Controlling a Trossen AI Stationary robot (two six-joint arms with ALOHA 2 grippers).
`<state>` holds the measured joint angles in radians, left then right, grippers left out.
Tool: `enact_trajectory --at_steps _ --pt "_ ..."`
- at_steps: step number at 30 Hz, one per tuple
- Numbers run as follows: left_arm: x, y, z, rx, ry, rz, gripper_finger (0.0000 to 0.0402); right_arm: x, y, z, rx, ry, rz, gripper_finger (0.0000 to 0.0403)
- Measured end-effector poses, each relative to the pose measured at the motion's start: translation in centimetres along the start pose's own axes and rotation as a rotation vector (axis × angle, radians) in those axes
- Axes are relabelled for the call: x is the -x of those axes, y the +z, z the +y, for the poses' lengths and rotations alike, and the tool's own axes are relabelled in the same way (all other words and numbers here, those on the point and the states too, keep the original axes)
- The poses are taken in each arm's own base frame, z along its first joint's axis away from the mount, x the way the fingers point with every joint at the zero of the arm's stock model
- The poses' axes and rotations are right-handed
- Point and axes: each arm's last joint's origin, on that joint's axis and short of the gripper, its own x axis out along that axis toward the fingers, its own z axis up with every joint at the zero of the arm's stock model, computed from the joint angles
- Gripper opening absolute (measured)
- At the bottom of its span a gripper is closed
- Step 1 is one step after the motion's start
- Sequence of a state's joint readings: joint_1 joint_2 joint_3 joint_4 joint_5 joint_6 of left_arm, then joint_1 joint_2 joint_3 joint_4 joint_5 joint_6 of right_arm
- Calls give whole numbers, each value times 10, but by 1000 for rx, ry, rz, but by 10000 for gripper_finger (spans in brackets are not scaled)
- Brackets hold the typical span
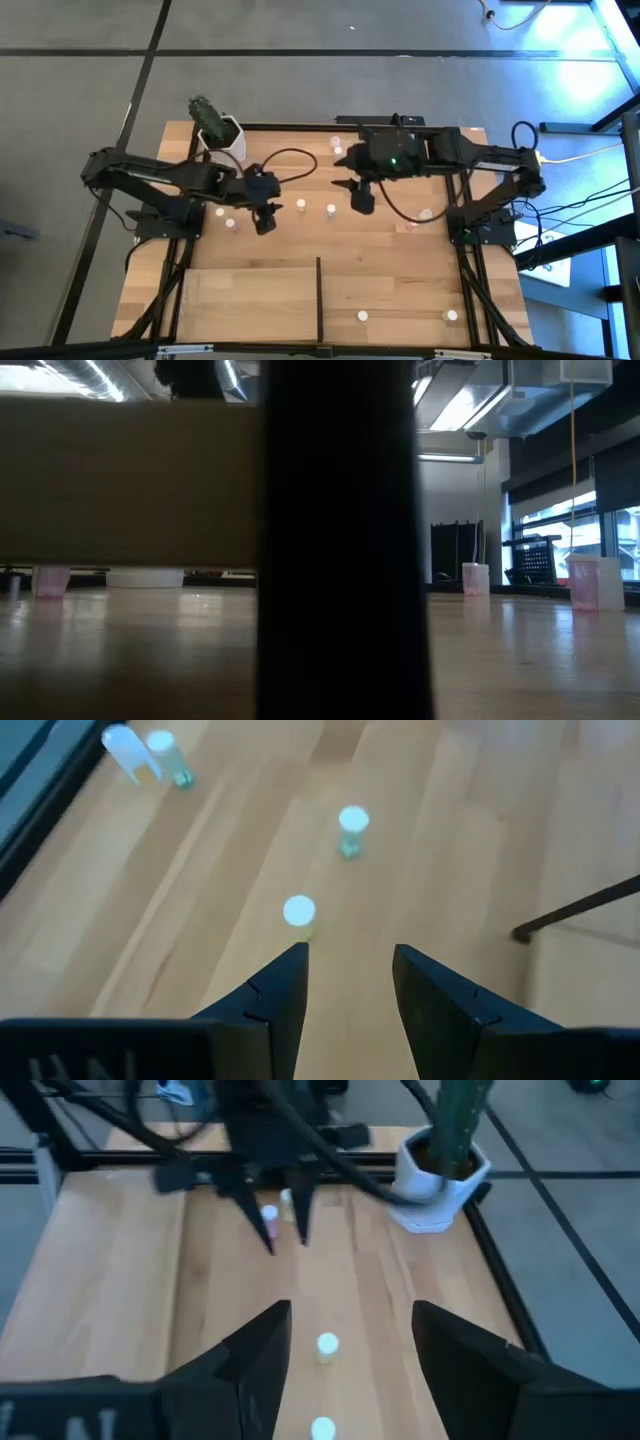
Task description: Pick and place medicine bottles onto shelf by color
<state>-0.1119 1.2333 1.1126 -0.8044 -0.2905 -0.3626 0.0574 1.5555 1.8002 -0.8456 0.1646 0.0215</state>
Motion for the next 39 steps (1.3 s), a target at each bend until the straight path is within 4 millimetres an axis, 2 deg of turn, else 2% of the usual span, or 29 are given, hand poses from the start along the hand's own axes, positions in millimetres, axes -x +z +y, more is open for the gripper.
enact_trajectory --at_steps 9,17,21,39 --pt "-29 7 2 -76 -13 57 141 -20 -38 14 -16 32 -26 210" --pt "-42 12 5 -73 -58 57 141 -14 -65 16 -75 82 -137 210" --pt "-42 13 7 -67 -55 57 141 -10 -69 15 -46 81 -163 210" --pt "-42 13 7 -31 -54 57 141 -16 -71 16 -23 78 -143 210"
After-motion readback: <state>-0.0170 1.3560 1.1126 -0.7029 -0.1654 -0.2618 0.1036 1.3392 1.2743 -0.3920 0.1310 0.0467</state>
